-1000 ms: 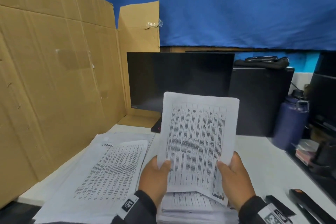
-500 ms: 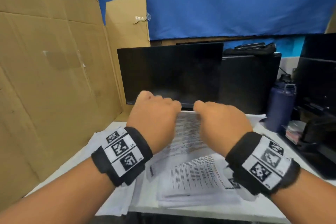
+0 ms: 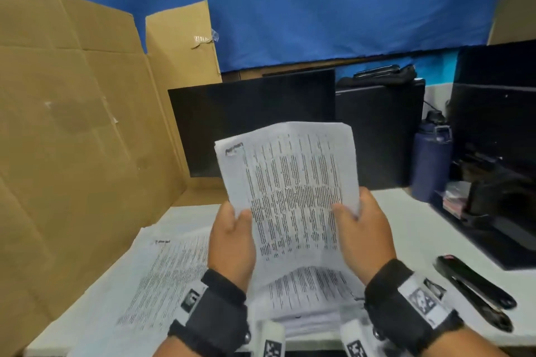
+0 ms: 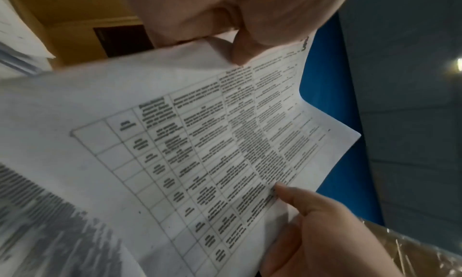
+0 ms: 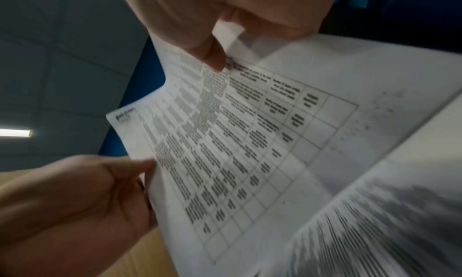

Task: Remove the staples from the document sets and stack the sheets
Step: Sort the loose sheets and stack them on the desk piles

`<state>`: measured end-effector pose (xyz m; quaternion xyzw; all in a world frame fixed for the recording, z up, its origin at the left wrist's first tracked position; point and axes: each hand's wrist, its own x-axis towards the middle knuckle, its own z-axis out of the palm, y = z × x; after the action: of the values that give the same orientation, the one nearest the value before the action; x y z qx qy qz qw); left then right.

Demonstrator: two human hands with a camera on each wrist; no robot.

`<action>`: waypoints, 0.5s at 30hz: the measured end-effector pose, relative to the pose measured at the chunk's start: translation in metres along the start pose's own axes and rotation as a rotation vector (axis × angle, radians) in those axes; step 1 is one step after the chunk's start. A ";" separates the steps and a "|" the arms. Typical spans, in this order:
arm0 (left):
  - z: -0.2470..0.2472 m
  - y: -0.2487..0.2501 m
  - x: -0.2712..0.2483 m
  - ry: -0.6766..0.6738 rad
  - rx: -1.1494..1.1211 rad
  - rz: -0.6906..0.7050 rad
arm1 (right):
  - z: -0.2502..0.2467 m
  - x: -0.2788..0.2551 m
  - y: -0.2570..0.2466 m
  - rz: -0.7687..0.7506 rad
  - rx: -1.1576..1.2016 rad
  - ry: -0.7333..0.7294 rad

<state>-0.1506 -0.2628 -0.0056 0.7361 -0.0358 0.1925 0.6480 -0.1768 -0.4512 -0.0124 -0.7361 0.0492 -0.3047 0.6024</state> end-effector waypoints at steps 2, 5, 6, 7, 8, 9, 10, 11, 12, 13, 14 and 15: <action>0.006 -0.007 -0.013 -0.008 0.003 0.003 | 0.006 -0.018 0.020 0.061 0.016 -0.002; 0.014 -0.028 -0.023 -0.034 -0.030 -0.137 | 0.013 -0.035 0.049 0.127 0.006 -0.048; 0.016 -0.035 -0.023 -0.044 -0.023 -0.176 | 0.013 -0.036 0.053 0.128 -0.001 -0.049; 0.017 -0.040 -0.023 -0.046 -0.008 -0.195 | 0.013 -0.035 0.055 0.126 -0.007 -0.046; 0.016 -0.045 -0.020 -0.036 0.002 -0.203 | 0.013 -0.031 0.054 0.118 -0.003 -0.044; 0.015 -0.046 -0.017 -0.025 0.016 -0.215 | 0.012 -0.028 0.052 0.112 0.014 -0.039; 0.012 -0.048 -0.015 -0.015 0.025 -0.235 | 0.012 -0.025 0.050 0.105 0.036 -0.035; 0.009 -0.048 -0.012 -0.018 0.018 -0.253 | 0.011 -0.023 0.049 0.101 0.051 -0.037; 0.006 -0.051 -0.010 -0.019 -0.008 -0.274 | 0.011 -0.021 0.049 0.101 0.059 -0.042; 0.004 -0.057 -0.008 -0.024 -0.059 -0.311 | 0.011 -0.021 0.050 0.106 0.059 -0.046; 0.002 -0.062 -0.008 -0.048 -0.104 -0.352 | 0.011 -0.021 0.054 0.117 0.056 -0.048; 0.001 -0.067 -0.009 -0.073 -0.122 -0.396 | 0.012 -0.022 0.058 0.132 0.052 -0.050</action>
<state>-0.1384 -0.2553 -0.0717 0.6947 0.0744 0.0322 0.7147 -0.1716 -0.4468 -0.0755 -0.7227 0.0749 -0.2470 0.6412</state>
